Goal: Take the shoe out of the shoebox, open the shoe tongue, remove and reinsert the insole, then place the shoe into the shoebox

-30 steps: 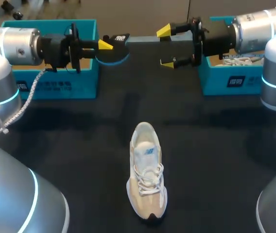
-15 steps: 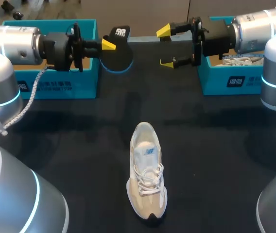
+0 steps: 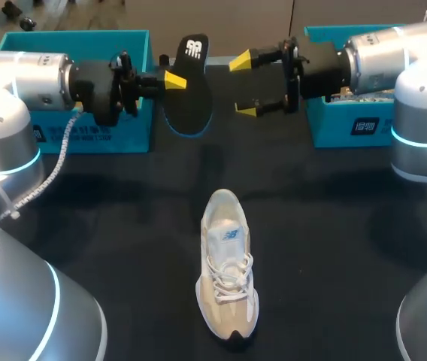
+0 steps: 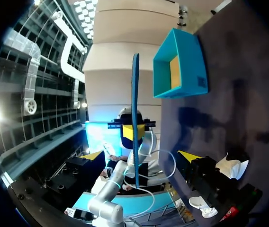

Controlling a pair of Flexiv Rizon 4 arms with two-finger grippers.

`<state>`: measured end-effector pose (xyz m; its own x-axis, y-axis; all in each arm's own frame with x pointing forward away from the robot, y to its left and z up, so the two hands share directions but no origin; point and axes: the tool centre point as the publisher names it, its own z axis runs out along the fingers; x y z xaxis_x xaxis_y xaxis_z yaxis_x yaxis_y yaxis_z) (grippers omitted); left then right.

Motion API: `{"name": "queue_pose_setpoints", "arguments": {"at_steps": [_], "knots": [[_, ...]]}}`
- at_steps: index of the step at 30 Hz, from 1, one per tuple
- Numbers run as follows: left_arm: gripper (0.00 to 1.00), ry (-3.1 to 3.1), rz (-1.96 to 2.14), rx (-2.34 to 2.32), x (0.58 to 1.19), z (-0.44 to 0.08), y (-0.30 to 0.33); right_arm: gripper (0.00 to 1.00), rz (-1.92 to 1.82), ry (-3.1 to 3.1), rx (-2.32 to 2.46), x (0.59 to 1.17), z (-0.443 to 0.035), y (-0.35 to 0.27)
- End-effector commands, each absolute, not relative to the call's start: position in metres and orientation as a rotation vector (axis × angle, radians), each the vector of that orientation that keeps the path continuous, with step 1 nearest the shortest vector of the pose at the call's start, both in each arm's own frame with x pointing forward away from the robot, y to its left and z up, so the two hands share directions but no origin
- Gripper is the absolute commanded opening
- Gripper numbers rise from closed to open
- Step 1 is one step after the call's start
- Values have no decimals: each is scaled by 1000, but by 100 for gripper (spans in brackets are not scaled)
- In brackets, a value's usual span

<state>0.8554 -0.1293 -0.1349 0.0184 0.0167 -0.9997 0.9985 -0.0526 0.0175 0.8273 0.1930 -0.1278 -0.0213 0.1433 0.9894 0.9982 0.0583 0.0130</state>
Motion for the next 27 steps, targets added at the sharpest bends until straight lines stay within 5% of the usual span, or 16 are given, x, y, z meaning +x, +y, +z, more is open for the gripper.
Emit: {"name": "queue_pose_setpoints", "arguments": {"at_steps": [1,10,12,19,22,27], "knots": [[0,1181,-1218,1272,855,-136,-134,100,-1110,-1373,-1268,823,-129,207],[0,1177,-1146,1279,855,-141,-136,100,-1107,-1472,-1239,820,-136,215],[0,1178,-1129,1274,856,-142,-136,83,-1102,-1474,-1241,818,-137,217],[0,1185,-1117,1248,857,-142,-140,80,-1104,-1497,-1230,815,-142,226],[0,1189,-1109,1239,856,-143,-142,66,-1102,-1510,-1216,814,-143,230],[0,1190,-1103,1226,855,-144,-144,56,-1097,-1522,-1201,812,-144,237]]}}
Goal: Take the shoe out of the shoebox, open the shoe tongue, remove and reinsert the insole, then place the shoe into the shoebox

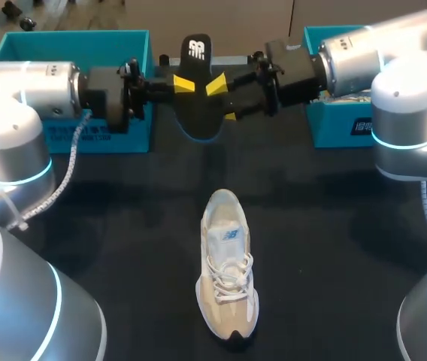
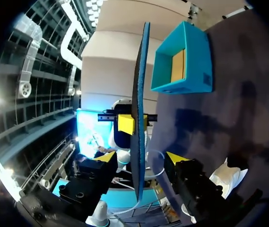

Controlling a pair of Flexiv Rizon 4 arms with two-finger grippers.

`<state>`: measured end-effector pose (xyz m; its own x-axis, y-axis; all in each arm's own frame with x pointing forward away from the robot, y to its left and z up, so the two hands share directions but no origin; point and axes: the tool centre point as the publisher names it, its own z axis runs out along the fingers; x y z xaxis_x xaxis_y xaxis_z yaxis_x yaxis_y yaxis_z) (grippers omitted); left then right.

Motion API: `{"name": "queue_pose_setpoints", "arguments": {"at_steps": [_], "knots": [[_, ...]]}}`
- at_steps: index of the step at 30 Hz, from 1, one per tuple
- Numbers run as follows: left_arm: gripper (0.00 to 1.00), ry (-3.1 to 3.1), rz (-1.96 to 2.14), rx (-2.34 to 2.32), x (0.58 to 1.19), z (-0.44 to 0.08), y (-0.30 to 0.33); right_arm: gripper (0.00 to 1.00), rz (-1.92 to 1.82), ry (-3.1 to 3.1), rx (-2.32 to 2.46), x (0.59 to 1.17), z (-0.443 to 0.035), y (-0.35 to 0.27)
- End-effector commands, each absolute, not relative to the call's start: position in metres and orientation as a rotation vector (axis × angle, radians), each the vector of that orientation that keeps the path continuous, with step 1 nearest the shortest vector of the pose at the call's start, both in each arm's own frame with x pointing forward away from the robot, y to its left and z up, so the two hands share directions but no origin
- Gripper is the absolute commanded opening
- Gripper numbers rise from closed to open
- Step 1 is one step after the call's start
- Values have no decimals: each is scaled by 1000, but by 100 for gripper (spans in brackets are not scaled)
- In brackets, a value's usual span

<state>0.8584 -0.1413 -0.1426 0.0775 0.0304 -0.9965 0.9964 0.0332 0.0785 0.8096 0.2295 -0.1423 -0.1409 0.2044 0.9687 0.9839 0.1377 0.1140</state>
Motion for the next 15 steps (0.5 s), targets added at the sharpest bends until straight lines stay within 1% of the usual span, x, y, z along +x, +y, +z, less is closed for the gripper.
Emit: {"name": "queue_pose_setpoints", "arguments": {"at_steps": [1,7,10,15], "knots": [[0,1191,-1102,1221,854,-144,-145,51,-1096,-1522,-1200,811,-145,238],[0,1191,-1100,1209,851,-144,-143,43,-1110,-1536,-1192,807,-146,241],[0,1186,-1092,1203,850,-143,-143,42,-1110,-1552,-1185,805,-145,242],[0,1186,-1092,1195,848,-143,-143,36,-1112,-1560,-1186,802,-145,242]]}}
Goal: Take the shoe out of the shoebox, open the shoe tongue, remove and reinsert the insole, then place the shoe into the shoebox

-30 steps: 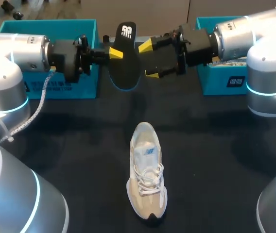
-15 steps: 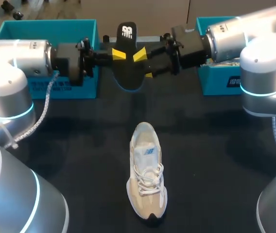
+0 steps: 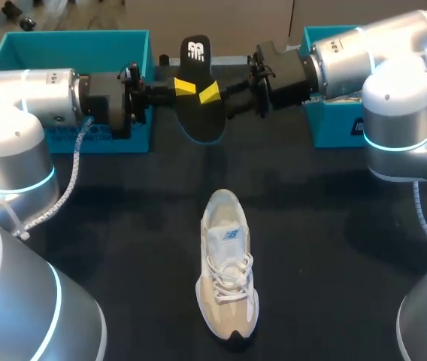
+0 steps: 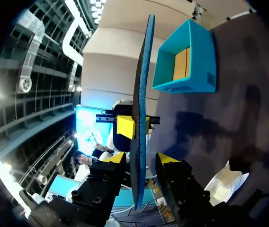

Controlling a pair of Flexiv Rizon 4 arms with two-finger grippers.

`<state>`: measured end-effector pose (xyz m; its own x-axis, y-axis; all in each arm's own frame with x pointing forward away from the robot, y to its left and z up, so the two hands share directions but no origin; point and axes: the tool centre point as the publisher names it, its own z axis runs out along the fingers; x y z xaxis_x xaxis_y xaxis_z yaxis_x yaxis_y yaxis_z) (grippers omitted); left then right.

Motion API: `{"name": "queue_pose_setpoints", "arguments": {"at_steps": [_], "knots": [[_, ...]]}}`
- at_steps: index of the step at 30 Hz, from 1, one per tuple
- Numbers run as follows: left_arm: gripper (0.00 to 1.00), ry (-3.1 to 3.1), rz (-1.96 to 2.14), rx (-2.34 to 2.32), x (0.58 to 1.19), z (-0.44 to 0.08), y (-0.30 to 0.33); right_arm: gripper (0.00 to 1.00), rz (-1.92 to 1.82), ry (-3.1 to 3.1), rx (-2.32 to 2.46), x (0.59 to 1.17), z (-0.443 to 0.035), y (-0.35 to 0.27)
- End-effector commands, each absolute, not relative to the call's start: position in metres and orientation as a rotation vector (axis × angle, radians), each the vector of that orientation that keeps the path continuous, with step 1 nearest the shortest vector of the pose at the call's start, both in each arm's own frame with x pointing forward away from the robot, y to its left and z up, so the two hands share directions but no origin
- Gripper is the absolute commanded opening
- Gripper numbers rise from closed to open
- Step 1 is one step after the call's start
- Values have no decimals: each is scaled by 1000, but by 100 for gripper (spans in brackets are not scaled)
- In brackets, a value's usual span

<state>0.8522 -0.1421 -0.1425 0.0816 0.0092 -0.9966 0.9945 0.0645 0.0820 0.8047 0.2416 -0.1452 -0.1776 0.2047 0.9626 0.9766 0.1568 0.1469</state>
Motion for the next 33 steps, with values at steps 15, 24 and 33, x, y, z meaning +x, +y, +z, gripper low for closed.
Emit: {"name": "queue_pose_setpoints", "arguments": {"at_steps": [15,24,33], "knots": [[0,1186,-1085,1203,846,-144,-146,17,-1112,-1573,-1176,800,-142,243],[0,1181,-1086,1212,845,-145,-148,16,-1112,-1572,-1177,797,-142,242],[0,1174,-1088,1209,846,-144,-149,0,-1115,-1562,-1174,795,-145,240]]}}
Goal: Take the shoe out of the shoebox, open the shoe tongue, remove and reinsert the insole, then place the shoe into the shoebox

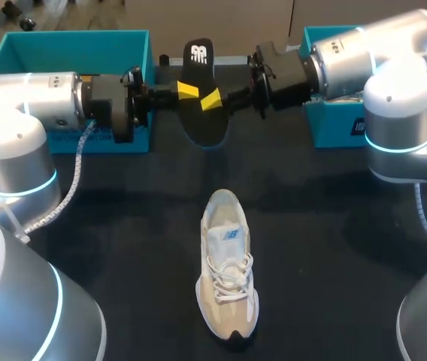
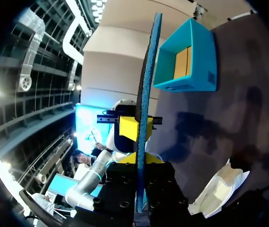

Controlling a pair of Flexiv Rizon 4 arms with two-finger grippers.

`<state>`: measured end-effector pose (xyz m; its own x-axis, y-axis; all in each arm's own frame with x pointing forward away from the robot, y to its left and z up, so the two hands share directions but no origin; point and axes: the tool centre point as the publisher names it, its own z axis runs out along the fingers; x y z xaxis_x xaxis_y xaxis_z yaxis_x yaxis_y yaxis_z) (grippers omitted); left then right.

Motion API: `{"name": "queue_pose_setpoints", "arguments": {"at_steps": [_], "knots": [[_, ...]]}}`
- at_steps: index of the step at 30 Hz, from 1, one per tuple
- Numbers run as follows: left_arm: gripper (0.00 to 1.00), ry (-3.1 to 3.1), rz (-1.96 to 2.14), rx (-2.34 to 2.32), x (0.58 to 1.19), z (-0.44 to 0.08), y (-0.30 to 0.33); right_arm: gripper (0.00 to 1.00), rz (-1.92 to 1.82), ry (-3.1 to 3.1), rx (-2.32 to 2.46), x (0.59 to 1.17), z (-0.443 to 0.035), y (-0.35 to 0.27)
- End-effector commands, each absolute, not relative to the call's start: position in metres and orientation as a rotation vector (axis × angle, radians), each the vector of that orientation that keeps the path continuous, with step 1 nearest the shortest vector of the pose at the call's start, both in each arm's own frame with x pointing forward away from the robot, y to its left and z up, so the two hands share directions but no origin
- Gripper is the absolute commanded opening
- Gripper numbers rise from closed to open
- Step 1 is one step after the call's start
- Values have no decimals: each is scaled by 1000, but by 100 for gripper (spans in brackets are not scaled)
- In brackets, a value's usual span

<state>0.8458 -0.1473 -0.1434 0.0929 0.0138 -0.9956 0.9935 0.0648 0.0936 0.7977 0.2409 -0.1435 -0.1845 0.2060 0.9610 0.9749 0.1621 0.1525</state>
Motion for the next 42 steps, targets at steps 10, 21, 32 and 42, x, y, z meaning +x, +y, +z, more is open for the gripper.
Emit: {"name": "queue_pose_setpoints", "arguments": {"at_steps": [10,21,32,42], "knots": [[100,1173,-1183,1224,846,-142,-146,0,-1131,-1556,-1166,797,-147,237],[100,1606,-1193,1380,837,-140,-85,0,-1267,-1638,-1121,789,-153,215],[100,1606,-1193,1380,837,-140,-85,0,-1269,-1645,-1123,789,-153,214],[100,1929,-1162,1363,820,-144,-82,0,-1308,-1744,-1077,790,-158,206]]}}
